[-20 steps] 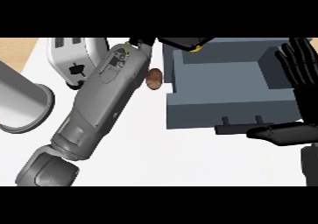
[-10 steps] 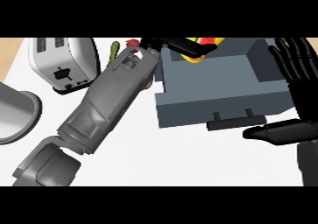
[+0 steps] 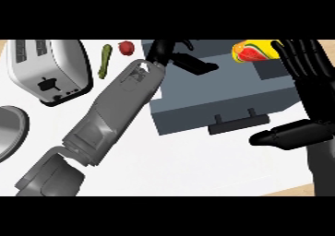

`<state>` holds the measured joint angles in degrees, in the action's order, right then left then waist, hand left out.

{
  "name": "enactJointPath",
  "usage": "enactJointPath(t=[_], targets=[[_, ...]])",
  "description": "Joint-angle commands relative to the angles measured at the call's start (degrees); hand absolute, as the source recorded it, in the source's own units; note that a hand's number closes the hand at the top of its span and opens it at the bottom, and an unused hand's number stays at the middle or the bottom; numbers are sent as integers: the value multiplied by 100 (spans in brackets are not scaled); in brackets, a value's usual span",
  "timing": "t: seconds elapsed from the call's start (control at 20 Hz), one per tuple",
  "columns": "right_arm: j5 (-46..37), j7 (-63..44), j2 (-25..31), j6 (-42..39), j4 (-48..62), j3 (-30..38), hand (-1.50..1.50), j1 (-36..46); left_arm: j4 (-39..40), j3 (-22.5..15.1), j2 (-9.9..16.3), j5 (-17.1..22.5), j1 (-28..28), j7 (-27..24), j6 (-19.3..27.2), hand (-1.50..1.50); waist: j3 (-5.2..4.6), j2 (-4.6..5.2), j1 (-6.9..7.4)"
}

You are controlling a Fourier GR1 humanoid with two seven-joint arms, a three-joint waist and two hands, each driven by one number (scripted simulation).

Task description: Pick up the cup, place it into the drawer and close the drawer

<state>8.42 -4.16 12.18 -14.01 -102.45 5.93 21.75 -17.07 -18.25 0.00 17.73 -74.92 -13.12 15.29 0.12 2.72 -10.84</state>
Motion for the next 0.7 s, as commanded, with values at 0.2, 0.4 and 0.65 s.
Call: enactJointPath(t=[0.2,0.4,0.65], targets=[[674,-2,-152,-830,164,-545,150,127,-385,176,0,889,229,-552,-107,-150,-6,46,-143],[1127,-144,-47,-1561,215,-953,150,84,-707,243,0,1308,210,-1004,-212,-150,-6,-25,-15],[837,-826,837,-2337,29,-1396,150,24,-625,394,0,1633,272,-1438,133,-150,-18,-117,168]])
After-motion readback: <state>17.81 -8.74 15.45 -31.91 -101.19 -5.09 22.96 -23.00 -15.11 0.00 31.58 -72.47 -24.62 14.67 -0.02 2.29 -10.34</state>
